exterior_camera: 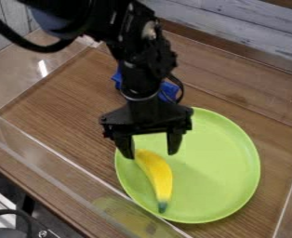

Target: Put the banana in the green plate

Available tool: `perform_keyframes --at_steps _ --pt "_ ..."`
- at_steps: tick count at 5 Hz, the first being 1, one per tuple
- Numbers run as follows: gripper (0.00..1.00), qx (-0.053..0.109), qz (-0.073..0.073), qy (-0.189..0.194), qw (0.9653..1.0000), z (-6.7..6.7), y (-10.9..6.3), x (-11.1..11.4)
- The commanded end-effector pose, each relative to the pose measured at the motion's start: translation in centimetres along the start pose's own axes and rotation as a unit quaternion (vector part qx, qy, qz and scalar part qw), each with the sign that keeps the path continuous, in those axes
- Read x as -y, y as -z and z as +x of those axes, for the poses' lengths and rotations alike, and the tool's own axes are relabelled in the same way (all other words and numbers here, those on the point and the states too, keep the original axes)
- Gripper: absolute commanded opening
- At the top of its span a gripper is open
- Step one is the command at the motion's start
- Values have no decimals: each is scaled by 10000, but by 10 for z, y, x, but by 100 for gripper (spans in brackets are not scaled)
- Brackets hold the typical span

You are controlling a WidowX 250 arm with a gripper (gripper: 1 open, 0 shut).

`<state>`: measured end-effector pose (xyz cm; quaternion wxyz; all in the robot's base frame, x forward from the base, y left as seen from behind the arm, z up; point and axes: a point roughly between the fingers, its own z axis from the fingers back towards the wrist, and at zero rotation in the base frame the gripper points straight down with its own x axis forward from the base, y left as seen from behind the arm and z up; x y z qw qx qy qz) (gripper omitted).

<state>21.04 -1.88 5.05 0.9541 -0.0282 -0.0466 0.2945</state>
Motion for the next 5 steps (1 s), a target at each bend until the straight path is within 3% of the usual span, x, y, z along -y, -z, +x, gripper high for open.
perform_keyframes --at_steps 1,5 --pt "100 158 -74 97 9998 -5 0 2" --pt "100 178 224 475 9985 -24 23 1"
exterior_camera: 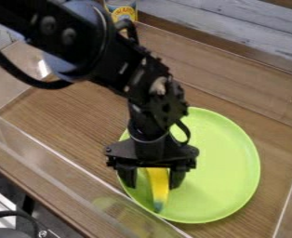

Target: Put the banana in the green plate

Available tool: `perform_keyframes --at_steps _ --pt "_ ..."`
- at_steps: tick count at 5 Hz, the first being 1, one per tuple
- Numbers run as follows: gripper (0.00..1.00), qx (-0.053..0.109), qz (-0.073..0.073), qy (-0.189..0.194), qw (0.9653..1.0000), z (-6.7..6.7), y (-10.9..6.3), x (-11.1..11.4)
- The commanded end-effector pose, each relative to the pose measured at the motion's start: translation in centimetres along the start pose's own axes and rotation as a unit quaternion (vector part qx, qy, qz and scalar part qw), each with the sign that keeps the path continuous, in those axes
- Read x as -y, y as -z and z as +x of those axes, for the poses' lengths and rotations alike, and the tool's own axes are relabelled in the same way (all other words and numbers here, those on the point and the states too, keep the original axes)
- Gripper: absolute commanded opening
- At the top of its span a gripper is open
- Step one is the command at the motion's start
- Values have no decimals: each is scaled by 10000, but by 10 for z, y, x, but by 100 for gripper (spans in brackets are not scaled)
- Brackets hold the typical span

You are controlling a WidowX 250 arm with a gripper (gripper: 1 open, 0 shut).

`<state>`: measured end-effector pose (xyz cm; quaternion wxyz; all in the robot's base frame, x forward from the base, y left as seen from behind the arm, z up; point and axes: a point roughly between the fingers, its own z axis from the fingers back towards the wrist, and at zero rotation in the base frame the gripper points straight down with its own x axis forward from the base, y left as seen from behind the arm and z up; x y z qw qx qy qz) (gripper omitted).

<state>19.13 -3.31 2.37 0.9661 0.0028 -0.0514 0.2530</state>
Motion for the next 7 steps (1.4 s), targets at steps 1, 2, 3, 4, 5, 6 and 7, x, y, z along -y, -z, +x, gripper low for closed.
perform_keyframes --at_steps 1,2,3,4,5,6,7 --pt "100 53 27 66 10000 1 0 3" --pt "100 33 75 96 9999 1 1 3" --pt "100 11 120 122 9999 0 2 4" --pt "100 -10 160 141 9998 0 3 5" --pt "100 -22 191 166 9997 -1 3 5" --pt "100 -34 218 195 9996 -2 3 6" --pt "0 -22 208 201 9996 -2 3 7"
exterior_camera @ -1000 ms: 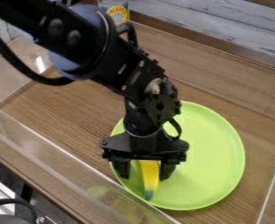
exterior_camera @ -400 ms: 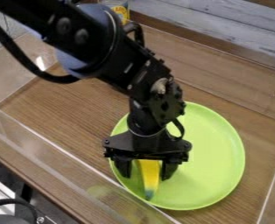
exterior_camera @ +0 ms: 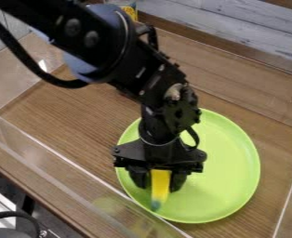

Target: Put the banana in the green plate

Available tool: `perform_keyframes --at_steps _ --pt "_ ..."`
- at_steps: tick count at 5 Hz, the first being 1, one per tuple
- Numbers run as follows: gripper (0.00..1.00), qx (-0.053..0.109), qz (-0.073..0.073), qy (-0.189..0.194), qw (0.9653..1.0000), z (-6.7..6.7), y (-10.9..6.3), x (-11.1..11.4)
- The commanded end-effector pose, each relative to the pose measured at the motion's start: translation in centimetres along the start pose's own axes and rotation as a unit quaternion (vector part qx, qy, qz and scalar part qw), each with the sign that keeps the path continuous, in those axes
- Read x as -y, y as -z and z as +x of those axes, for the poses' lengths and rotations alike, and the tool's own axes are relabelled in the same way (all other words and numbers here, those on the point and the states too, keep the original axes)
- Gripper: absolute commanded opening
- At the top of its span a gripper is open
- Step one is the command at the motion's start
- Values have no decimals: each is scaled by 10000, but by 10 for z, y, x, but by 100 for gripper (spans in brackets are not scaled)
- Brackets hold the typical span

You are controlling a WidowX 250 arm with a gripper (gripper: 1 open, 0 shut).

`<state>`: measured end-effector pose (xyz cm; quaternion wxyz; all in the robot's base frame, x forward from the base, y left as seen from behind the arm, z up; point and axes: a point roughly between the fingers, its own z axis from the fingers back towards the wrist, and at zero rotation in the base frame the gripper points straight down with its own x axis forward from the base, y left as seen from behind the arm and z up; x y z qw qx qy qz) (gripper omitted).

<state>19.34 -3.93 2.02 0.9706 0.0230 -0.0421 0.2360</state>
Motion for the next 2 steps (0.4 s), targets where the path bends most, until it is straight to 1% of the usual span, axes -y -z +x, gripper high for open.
perform_keyframes --at_steps 1,2 --pt "0 28 -3 33 10000 1 -2 2" --pt "0 42 1 66 10000 2 -5 3"
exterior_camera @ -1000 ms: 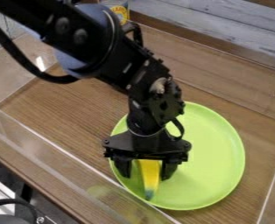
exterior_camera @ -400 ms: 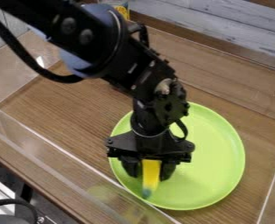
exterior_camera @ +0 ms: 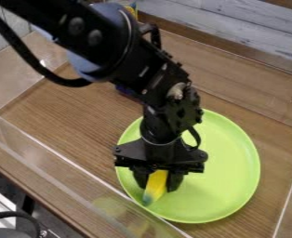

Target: Put the banana in the green plate

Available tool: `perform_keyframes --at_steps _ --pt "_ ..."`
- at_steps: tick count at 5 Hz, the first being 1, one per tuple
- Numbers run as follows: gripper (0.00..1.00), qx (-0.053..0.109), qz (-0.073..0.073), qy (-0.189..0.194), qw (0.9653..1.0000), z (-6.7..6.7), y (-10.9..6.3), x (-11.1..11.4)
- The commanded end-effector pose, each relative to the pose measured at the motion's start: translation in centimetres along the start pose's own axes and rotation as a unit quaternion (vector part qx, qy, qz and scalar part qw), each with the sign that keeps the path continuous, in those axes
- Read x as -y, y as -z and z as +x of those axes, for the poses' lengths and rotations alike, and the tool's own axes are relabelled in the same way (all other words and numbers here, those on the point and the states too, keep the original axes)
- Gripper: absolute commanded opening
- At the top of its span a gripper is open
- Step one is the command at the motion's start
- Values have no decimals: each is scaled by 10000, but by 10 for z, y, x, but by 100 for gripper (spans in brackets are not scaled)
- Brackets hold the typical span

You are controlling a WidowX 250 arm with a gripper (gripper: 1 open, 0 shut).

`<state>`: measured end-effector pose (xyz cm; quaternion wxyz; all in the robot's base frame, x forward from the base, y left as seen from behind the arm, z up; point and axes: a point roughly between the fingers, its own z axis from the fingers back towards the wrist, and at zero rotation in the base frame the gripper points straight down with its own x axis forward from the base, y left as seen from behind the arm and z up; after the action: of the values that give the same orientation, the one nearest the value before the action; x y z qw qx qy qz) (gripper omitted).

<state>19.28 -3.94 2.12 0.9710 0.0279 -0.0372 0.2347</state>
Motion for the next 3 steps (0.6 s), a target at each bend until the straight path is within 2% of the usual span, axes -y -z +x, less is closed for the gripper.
perform_keyframes --at_steps 1,3 --pt "0 89 -49 83 9999 3 -8 5" --pt "0 106 -30 143 9998 5 -14 7"
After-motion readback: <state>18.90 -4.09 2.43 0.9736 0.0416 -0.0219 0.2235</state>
